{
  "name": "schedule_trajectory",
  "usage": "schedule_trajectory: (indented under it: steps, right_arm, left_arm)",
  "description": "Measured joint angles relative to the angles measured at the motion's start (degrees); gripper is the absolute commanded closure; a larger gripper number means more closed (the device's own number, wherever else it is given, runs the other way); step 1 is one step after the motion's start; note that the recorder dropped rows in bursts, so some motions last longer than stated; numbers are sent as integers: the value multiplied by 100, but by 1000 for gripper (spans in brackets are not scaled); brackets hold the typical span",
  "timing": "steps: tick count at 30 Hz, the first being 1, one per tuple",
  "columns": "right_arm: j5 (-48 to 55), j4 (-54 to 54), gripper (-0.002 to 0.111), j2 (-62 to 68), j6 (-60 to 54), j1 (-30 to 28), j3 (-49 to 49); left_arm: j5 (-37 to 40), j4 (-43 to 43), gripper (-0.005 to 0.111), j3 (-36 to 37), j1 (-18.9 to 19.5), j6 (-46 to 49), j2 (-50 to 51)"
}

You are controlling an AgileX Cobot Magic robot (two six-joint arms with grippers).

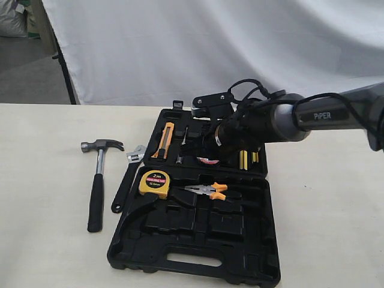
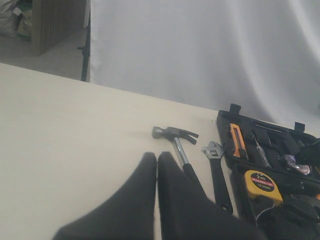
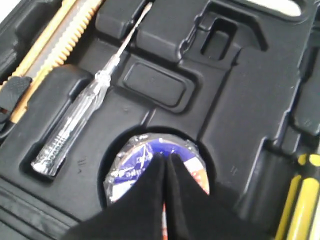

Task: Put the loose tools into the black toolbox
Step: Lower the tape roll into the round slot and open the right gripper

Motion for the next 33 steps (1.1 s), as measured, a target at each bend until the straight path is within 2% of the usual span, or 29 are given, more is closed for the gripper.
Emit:
schedule_trajectory:
  steps: [22,33]
  right_arm:
    - [-172,-113,109,64,0,0,-35]
    - [-38,-112,109,-317,877,67,-35]
  left_arm:
    - [0,0,106,0,0,0,0]
    - [0,0,106,0,0,0,0]
